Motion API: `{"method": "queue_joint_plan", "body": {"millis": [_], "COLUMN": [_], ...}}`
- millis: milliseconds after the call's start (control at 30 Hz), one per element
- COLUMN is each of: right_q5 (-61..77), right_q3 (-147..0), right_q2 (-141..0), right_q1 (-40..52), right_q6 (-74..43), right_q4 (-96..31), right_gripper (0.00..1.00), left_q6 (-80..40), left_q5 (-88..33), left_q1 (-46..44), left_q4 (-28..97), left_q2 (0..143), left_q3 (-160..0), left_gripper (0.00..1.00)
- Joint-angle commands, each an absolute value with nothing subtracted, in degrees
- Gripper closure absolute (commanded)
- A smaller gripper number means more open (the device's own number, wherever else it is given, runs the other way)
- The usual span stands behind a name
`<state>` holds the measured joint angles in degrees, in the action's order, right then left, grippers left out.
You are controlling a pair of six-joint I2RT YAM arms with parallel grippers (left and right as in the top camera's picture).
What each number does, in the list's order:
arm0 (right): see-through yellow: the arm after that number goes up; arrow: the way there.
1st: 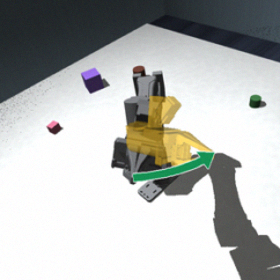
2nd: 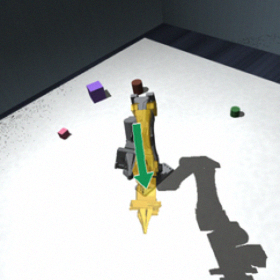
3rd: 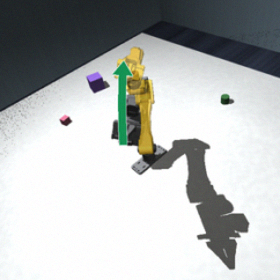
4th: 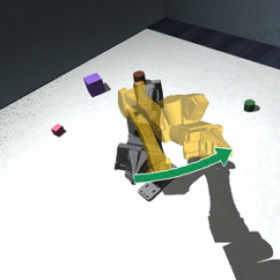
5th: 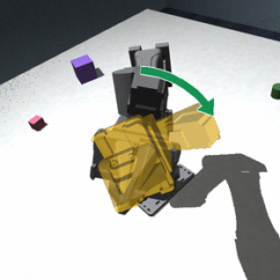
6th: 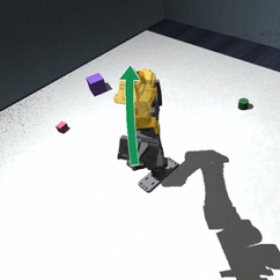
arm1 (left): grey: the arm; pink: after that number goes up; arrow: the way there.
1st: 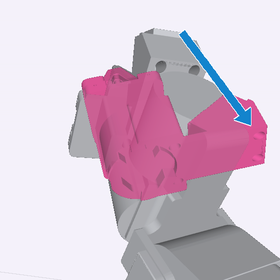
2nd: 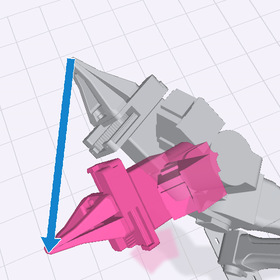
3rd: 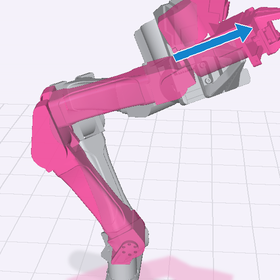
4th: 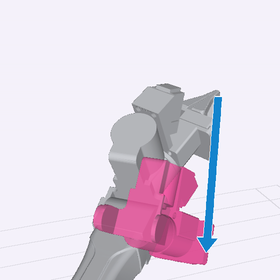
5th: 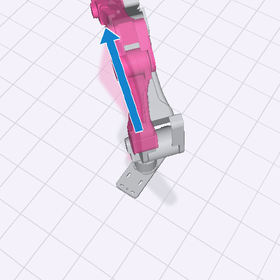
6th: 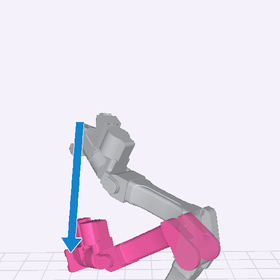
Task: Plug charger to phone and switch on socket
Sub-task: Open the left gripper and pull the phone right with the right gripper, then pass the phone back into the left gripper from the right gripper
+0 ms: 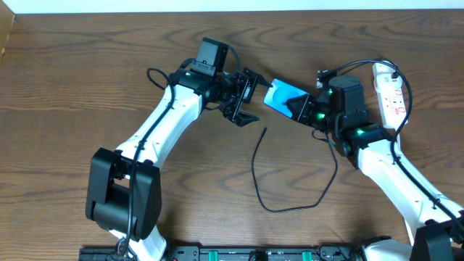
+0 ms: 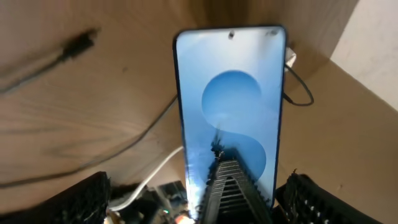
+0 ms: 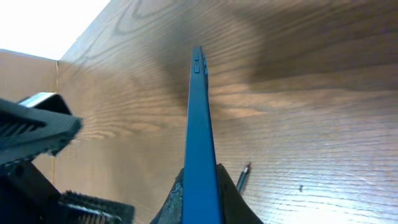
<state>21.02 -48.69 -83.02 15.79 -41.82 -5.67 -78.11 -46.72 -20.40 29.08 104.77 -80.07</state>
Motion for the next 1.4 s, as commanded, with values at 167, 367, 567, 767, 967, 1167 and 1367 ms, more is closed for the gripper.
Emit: {"method": "queue_joint_plan", "body": {"millis": [167, 367, 567, 767, 967, 1167, 1367], "right_q5": [27.2, 29.61, 29.41, 28.86, 28.25, 26.89, 26.28], "right_q3": [-49.6, -49.6, -49.6, -49.6, -49.6, -49.6, -49.6], "right_q2": [-82.63, -82.63, -82.63, -82.63, -82.63, -82.63, -82.63], "right_q1": [12.69, 12.73, 13.47, 14.63, 16.27, 17.82, 19.55], "right_q6": [-46.5, -60.69, -78.63, -95.72, -104.36, -107.42, -108.44], "right_q4": [-1.61, 6.31, 14.44, 17.02, 17.19, 18.24, 20.43], "right_gripper": [0.99, 0.99, 0.99, 0.99, 0.99, 0.99, 0.99], "left_q6": [-54.39, -58.39, -71.5, -83.55, -83.74, -83.74, -83.74], "left_q5": [-49.06, -49.08, -49.01, -49.01, -48.42, -45.06, -42.37], "left_q1": [-11.77, -6.44, -4.12, -4.67, -6.39, -9.13, -11.75], "left_q4": [26.87, 22.33, 19.33, 15.11, 9.78, 9.28, 9.28], "left_q2": [103.18, 103.18, 103.18, 103.18, 103.18, 103.18, 103.18], "left_q3": [-80.86, -80.86, -80.86, -80.86, -80.86, -80.86, -80.86], "left_gripper": [0.11, 0.11, 0.11, 0.11, 0.11, 0.11, 0.11]}}
